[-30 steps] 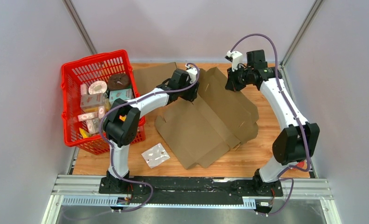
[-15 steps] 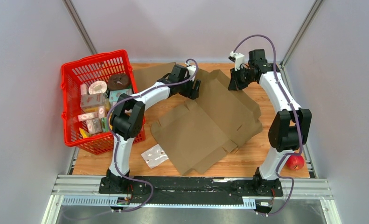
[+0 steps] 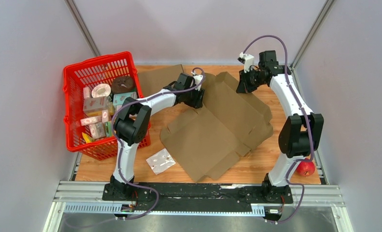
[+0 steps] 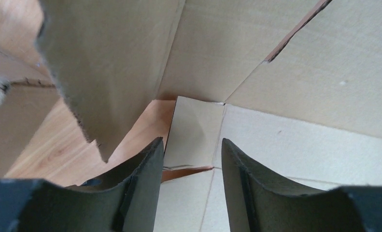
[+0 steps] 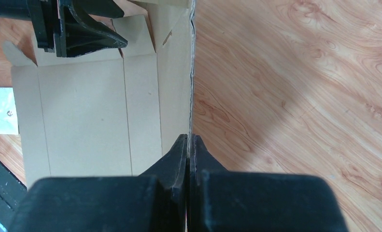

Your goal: Fold the paper box

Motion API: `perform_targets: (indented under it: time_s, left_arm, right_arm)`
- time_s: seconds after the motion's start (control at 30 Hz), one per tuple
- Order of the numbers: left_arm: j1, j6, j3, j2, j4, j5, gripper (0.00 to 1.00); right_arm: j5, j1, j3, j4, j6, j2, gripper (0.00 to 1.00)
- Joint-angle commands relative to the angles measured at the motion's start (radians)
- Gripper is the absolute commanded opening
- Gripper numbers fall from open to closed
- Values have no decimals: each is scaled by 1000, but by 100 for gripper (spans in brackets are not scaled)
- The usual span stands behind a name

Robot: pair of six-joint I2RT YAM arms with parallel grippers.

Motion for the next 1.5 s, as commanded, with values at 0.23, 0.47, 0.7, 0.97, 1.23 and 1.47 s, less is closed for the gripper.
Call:
perform_targets:
  time_s: [0.23, 0.47, 0.7, 0.97, 1.23, 1.47]
  left_arm:
    - [-77, -44, -160, -116, 177, 68, 43]
    - [-123, -14, -248, -183, 339, 23, 41]
    - [-123, -63, -173, -100, 278, 123, 40]
    - [-121, -113, -255, -139, 369, 108, 46]
    - [-62, 32, -136, -178, 116, -99, 75]
    - [-11, 47, -19, -87, 8, -38, 78]
  right_arm:
    - [-46, -4, 8, 57, 23, -80, 0]
    - [-42, 15, 1, 64, 31, -86, 0]
    - [-36, 19, -6, 66, 37, -104, 0]
    - [-22, 19, -15, 73, 37, -112, 0]
    - [-36, 19, -11, 63, 32, -118, 0]
    - [-39, 23, -6, 66, 26, -123, 0]
